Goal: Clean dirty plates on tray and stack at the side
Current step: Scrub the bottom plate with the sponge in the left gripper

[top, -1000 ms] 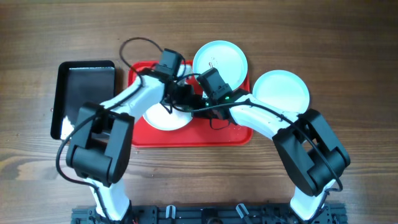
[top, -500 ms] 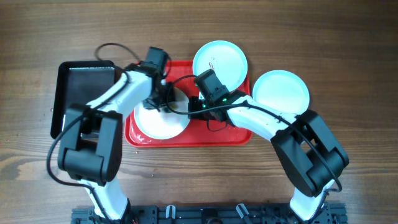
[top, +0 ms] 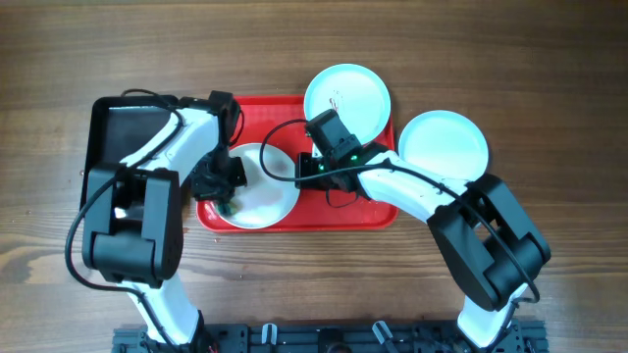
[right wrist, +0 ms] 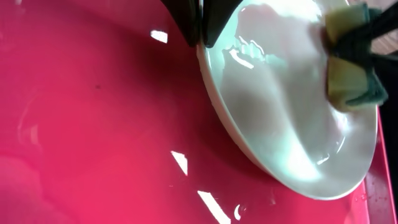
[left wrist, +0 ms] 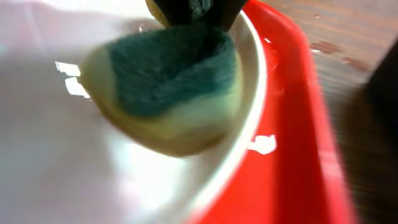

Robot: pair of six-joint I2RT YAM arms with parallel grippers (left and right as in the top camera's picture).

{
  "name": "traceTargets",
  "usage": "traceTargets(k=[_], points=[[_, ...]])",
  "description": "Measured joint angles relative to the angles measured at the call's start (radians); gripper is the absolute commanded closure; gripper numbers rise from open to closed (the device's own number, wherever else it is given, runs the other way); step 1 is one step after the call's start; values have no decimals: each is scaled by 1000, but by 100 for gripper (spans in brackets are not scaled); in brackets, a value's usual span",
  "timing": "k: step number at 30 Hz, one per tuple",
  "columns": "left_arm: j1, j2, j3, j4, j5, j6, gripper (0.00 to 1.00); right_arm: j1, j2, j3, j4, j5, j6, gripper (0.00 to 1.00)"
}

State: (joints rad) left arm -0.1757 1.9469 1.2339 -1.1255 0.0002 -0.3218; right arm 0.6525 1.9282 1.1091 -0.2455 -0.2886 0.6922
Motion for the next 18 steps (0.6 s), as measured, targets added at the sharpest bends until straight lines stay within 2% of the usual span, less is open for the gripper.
traceTargets(k=[2,7,12,18], points=[[7,0,-5,14,115,96,96,-6,0,1,-1,2,-3,96],[9,0,-18,191,345,180,96,-13,0,0,-19,36,-6,96],[7,10,-23,360,454,135,96,-14,0,0,-19,39,-6,96],[6,19,-26,523,486,50,96,-14,0,0,-19,39,-6,96]])
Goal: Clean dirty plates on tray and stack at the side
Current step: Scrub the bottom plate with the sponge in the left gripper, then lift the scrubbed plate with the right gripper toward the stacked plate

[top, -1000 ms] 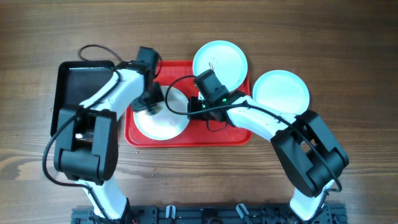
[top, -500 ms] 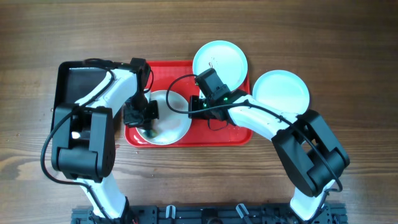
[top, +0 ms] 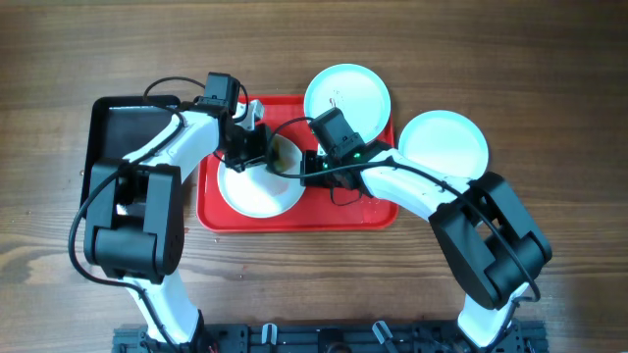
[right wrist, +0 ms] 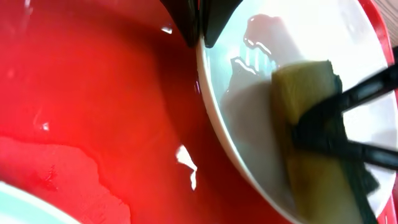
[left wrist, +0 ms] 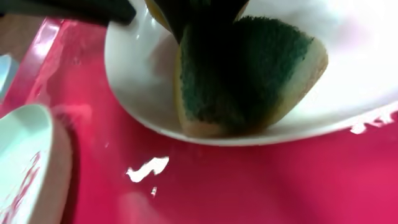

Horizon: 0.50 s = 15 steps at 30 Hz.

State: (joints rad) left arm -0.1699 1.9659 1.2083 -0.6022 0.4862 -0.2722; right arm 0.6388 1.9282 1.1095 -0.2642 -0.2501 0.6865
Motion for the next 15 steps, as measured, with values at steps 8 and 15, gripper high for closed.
traceTargets(k=[8,15], points=[[55,11,197,-223,-15,-41,96,0,0,0,-1,-2,0,96],[140,-2,413,-389,-84,-41,96,2,0,31,-108,-14,-30,96]])
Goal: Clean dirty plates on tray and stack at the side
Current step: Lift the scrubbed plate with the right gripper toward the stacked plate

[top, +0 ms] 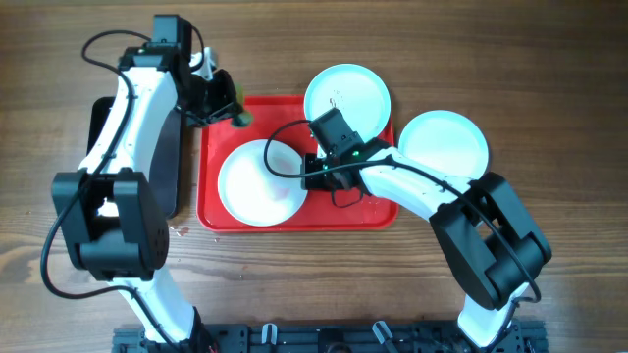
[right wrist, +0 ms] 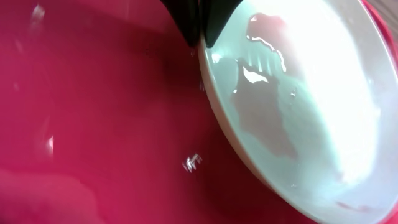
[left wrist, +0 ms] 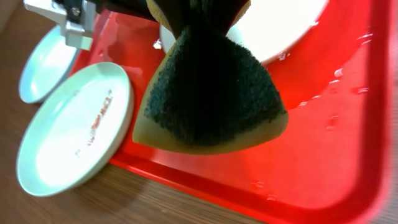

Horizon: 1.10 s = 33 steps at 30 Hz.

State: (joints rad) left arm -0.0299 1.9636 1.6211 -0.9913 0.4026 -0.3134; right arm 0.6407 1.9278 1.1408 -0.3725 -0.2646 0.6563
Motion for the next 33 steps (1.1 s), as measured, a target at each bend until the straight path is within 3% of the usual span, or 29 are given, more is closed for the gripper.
traceTargets(k=[7,16,27,33], points=[[4,0,1,-75,-114,0,96,0,-86,12,-174,125,-73,96],[-8,0,-23,-82,-148,0,96,64,-378,13,-259,569,-188,96],[-72,0,-115,-47,-148,-16,96,349,-432,14,-109,1284,-482,96],[-84,0,-123,-32,-148,-24,96,442,-432,14,40,1536,-675,96]])
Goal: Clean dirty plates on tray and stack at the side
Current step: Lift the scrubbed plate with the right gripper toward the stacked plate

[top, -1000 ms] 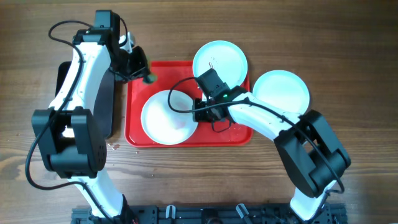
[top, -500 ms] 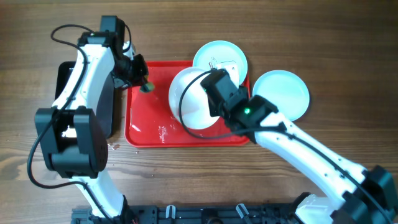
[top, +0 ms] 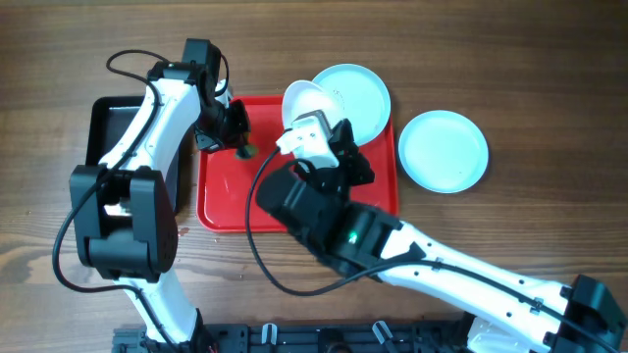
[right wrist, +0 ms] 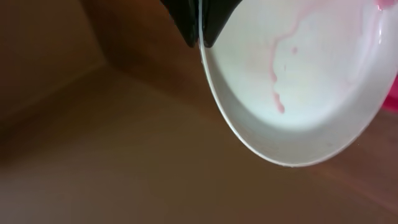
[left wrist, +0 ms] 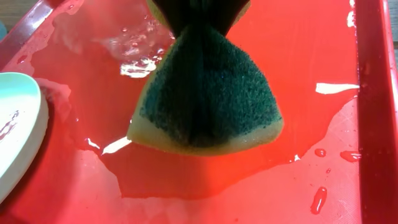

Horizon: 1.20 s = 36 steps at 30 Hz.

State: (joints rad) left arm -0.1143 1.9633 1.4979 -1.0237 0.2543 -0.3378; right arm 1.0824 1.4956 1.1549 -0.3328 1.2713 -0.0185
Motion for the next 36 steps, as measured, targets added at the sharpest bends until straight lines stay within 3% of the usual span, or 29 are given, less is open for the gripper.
traceTargets(k=[10,17,24,36], points=[[0,0,-1,7,-3,-2,96,28,-1,0,230,189,-291,96],[0,0,-1,7,-3,-6,96,28,-1,0,230,170,-376,96],[0,0,-1,40,-3,-6,96,28,-1,0,235,80,-663,96],[0,0,-2,56,-3,-6,96,28,-1,0,470,83,-1052,96]])
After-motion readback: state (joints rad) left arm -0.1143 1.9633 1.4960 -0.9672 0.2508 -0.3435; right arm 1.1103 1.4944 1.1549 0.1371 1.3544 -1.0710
